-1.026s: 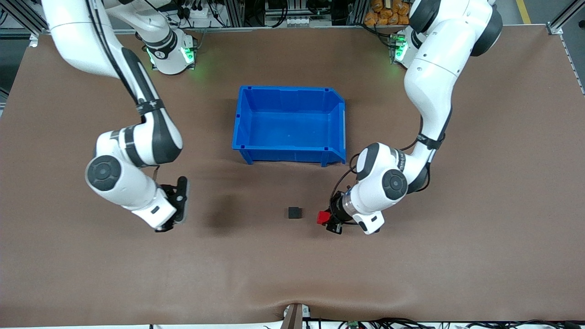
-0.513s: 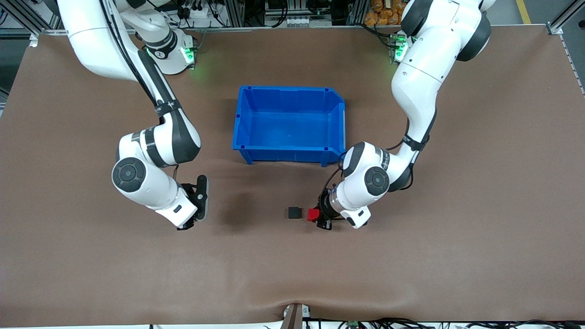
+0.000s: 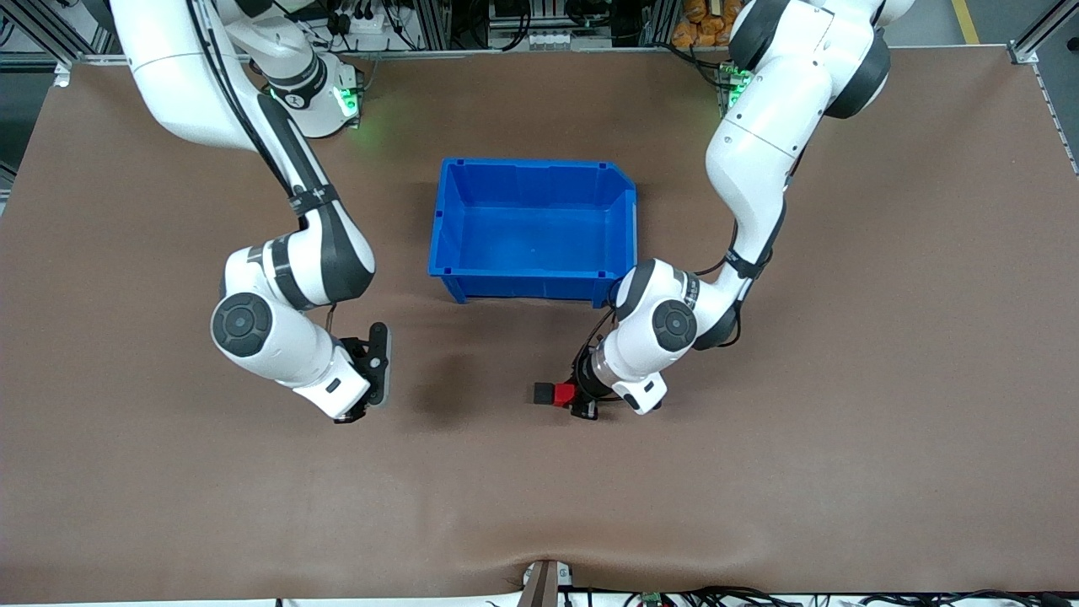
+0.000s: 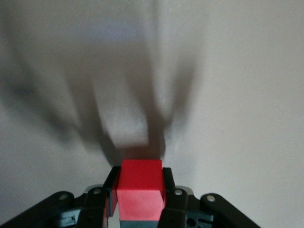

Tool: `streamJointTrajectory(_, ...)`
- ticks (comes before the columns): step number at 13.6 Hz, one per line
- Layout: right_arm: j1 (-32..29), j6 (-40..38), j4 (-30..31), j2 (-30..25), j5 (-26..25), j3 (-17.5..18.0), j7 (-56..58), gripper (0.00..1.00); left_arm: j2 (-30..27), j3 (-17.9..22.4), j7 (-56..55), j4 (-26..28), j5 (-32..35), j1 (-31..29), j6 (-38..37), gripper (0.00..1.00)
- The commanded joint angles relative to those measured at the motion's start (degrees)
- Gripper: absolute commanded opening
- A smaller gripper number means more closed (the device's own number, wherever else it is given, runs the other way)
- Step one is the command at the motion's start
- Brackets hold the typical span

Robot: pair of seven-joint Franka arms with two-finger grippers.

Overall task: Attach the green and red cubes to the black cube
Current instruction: 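Press the red cube against the black cube with the left gripper and release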

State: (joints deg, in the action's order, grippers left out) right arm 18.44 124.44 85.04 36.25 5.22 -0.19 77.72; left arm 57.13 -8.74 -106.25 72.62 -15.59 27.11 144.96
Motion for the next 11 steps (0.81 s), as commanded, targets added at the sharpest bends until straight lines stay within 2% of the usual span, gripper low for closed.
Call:
streamJointTrajectory(1,1.51,-0.42,-1.54,1.01,2.06,-0.25,-0.02,0.00,0.79,0.30,-1.68,-1.25,-1.02,0.66,0.50,0.09)
streamJointTrajectory(2,1.51,-0.42,-1.54,1.10,2.77,-0.25,-0.11,0.00,0.61,0.30,-1.42,-1.08,-1.02,0.66,0.50,0.60)
streamJointTrajectory(3,1.69,-0.42,-1.54,1.27,3.12,-0.25,-0.11,0.00,0.61,0.39,-1.42,-0.99,-0.93,1.10,0.50,0.97)
streamJointTrajectory(4,2.47,-0.34,-1.54,1.54,3.65,-0.25,-0.28,0.00,0.52,0.48,-1.33,-0.99,-0.58,1.36,0.41,1.00)
streamJointTrajectory(7,5.20,3.17,-1.54,2.77,7.95,-0.43,-4.21,0.00,-0.70,0.57,-0.98,-0.90,-0.14,0.84,-0.72,1.00)
streamJointTrajectory(9,7.13,3.36,-1.63,3.38,6.13,-0.60,-12.55,0.00,-2.72,1.01,1.38,-0.90,-0.14,0.05,-4.92,1.00)
streamJointTrajectory(11,8.45,3.36,-4.51,5.57,3.75,-0.60,-16.96,0.00,-5.09,0.92,5.07,-0.90,-0.14,-2.84,-10.46,1.00)
